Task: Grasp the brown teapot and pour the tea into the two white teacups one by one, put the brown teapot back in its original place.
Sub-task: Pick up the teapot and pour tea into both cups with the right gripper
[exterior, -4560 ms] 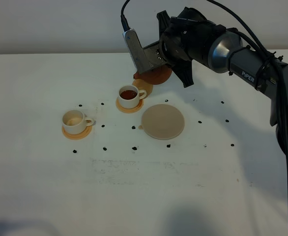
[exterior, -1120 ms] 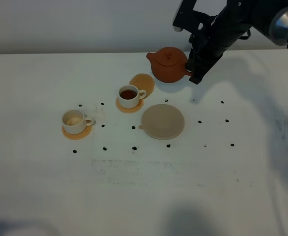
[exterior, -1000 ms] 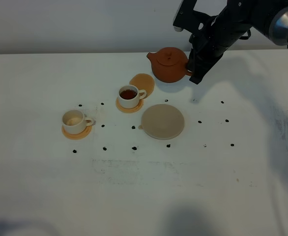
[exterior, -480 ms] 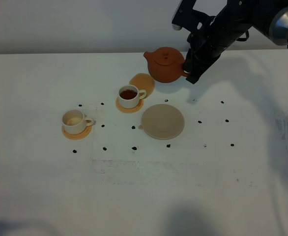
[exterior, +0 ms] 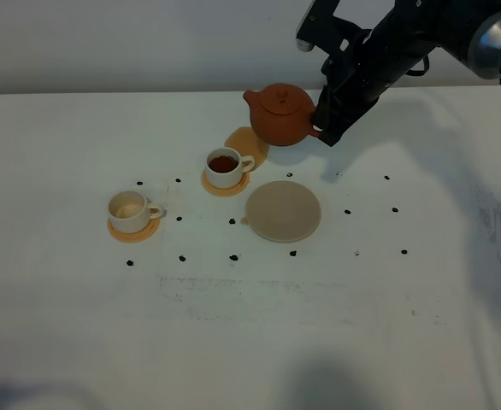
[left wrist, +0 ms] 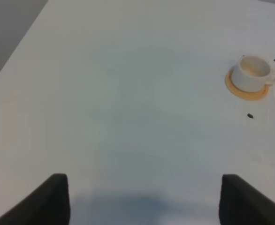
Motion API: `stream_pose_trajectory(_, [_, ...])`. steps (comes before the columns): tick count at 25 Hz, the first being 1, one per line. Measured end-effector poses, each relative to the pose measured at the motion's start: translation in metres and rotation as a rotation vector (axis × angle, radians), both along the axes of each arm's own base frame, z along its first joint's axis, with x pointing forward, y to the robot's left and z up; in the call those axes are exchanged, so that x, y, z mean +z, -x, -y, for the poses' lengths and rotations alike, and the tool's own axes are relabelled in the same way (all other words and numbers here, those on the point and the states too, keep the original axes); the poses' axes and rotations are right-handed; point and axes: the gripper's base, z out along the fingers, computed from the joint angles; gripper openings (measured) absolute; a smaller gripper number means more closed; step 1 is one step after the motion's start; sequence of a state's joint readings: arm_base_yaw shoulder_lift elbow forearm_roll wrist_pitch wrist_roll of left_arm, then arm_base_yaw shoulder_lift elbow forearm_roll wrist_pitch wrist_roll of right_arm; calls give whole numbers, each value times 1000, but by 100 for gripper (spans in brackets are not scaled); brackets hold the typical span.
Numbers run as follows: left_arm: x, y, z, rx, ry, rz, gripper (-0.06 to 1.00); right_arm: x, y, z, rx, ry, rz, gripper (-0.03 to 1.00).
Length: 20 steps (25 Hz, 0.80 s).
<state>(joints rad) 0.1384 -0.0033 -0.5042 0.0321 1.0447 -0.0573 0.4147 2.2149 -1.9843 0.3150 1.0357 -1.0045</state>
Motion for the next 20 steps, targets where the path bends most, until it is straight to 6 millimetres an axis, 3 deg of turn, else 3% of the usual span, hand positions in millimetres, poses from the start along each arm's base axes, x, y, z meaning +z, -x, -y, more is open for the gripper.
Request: stream_pose_trajectory(20, [0, 0, 0, 0, 0, 0, 67, -1, 8, -4, 19, -28, -90, 9])
